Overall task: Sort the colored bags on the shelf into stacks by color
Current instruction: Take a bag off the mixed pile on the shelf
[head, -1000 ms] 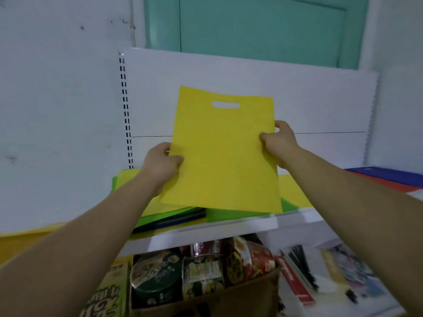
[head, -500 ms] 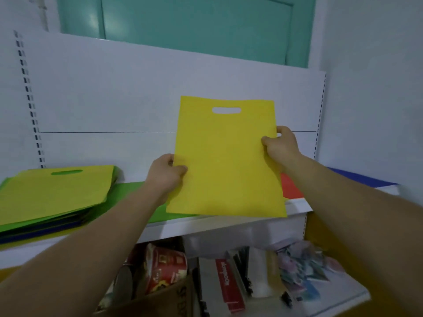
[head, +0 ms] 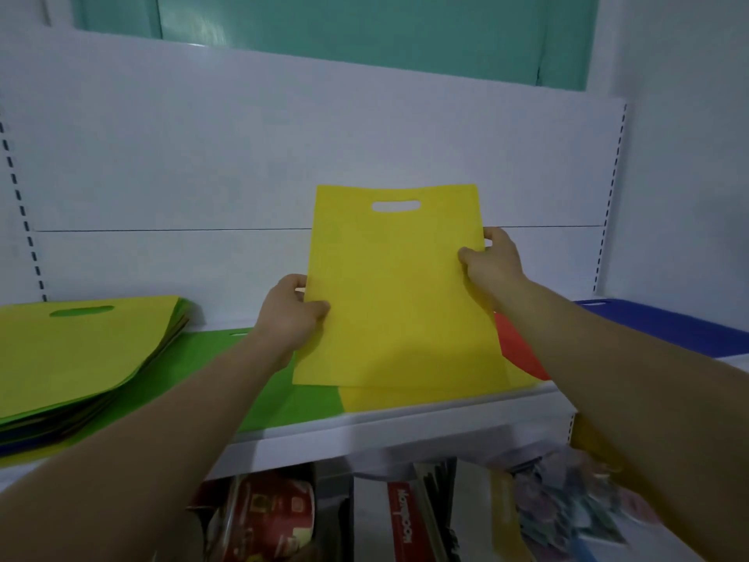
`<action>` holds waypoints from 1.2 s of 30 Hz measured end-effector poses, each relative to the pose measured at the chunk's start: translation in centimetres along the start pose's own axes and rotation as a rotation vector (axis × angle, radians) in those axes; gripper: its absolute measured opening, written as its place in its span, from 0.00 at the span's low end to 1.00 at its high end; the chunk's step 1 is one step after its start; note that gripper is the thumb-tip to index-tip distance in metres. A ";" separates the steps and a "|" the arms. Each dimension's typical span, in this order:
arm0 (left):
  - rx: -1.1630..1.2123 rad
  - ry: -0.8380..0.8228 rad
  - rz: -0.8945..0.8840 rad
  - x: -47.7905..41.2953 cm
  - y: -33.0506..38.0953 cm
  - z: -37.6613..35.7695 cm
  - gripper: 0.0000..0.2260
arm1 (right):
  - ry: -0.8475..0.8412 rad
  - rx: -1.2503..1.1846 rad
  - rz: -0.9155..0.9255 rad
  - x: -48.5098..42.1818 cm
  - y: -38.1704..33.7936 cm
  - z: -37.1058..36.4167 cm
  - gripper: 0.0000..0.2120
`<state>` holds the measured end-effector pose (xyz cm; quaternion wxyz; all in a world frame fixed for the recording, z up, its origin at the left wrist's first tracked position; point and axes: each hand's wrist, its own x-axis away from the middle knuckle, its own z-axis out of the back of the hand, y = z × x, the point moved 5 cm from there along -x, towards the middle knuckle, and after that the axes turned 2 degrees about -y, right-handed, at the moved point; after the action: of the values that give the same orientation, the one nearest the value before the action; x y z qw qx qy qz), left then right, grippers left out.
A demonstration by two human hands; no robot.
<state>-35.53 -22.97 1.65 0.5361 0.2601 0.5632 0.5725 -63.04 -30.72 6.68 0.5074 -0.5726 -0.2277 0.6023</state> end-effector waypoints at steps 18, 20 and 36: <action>-0.738 0.000 0.173 0.5 -2.1 -6.2 0.26 | -0.456 0.273 -0.107 -6.5 9.8 -4.6 0.20; -0.873 -0.044 0.181 0.6 -2.4 -6.6 0.23 | -0.517 0.362 -0.116 -6.2 10.5 -4.9 0.26; -0.921 -0.439 0.113 5.1 -2.6 -6.8 0.33 | -0.830 0.905 0.239 -2.3 11.4 -5.5 0.28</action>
<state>-42.27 -21.35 -3.92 0.6690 0.1414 0.1118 0.7211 -62.35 -38.77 -3.32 0.4981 -0.0404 -0.0626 0.8639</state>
